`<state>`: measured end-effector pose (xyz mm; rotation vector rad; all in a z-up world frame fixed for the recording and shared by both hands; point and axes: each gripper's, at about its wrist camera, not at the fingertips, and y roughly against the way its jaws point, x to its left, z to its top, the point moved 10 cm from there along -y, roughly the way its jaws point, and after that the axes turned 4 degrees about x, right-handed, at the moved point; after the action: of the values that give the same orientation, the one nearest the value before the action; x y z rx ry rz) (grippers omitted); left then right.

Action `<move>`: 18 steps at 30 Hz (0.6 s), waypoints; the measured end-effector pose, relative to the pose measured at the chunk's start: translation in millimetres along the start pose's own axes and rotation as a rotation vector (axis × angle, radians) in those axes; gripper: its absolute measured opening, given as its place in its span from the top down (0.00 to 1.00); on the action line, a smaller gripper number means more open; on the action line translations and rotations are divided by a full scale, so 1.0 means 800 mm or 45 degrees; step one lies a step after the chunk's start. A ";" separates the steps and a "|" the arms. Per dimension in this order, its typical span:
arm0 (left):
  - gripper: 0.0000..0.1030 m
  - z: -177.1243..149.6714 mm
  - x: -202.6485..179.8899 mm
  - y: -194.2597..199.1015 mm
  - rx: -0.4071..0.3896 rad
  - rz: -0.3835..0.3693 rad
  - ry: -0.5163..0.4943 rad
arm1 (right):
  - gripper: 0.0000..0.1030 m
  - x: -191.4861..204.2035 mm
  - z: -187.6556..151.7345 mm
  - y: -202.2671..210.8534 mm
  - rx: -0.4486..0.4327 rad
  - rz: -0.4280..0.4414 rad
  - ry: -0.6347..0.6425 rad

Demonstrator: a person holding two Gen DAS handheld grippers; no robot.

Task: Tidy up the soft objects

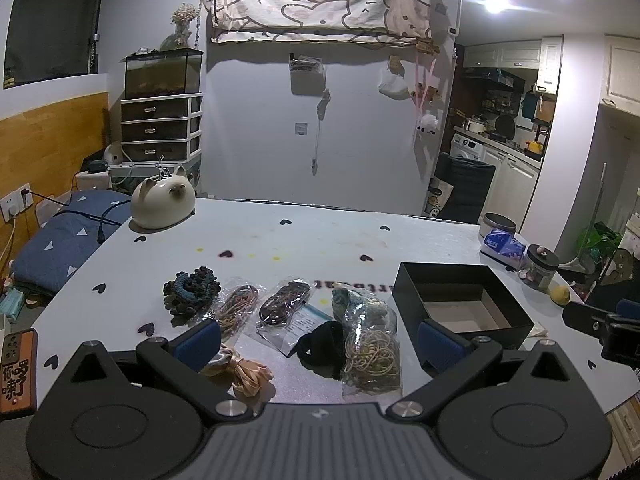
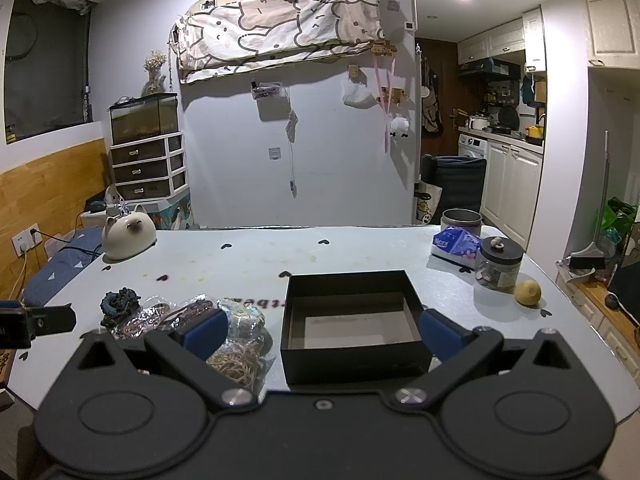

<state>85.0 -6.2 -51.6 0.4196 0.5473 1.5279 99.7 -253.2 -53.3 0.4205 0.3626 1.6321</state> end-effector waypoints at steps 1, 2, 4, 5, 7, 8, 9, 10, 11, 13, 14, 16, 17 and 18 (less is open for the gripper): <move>0.00 0.000 0.000 0.000 0.000 0.000 0.001 | 0.00 0.000 0.000 0.000 -0.001 -0.001 0.000; 0.00 0.000 0.000 0.000 0.000 0.000 0.001 | 0.00 0.000 0.000 0.000 -0.001 -0.001 0.000; 0.00 0.000 0.000 0.000 0.000 0.000 0.001 | 0.00 0.000 0.000 0.000 0.000 0.000 0.001; 0.00 0.000 0.000 0.000 0.000 0.000 0.001 | 0.00 0.000 0.000 0.000 0.000 0.000 0.001; 0.00 0.000 0.001 0.000 0.000 -0.001 0.001 | 0.00 0.000 0.000 0.000 0.000 0.001 0.002; 0.00 0.000 0.001 0.000 0.000 -0.001 0.001 | 0.00 0.000 0.000 0.000 -0.001 0.001 0.002; 0.00 0.000 0.001 0.000 0.000 -0.001 0.002 | 0.00 0.001 0.000 -0.001 0.000 0.000 0.002; 0.00 0.000 0.001 0.000 0.000 -0.001 0.003 | 0.00 0.001 0.000 -0.001 0.000 0.000 0.001; 0.00 0.000 0.001 0.000 0.000 -0.001 0.002 | 0.00 0.001 0.000 -0.001 0.000 0.000 0.001; 0.00 0.000 0.001 0.000 0.000 -0.002 0.002 | 0.00 0.001 0.000 -0.001 0.001 0.000 0.001; 0.00 0.000 0.001 0.000 0.000 -0.002 0.003 | 0.00 0.001 0.000 -0.001 0.001 0.000 0.002; 0.00 0.000 0.001 0.000 -0.001 -0.002 0.003 | 0.00 0.001 0.000 -0.001 0.001 -0.001 0.001; 0.00 0.000 0.001 0.000 0.000 -0.003 0.003 | 0.00 0.001 0.000 -0.001 0.001 -0.001 0.002; 0.00 0.000 0.001 0.000 0.000 -0.003 0.003 | 0.00 0.001 0.000 -0.001 0.001 0.000 0.002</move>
<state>84.9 -5.1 -51.5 0.4168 0.5496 1.5262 100.2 -251.9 -54.0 0.4194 0.3645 1.6325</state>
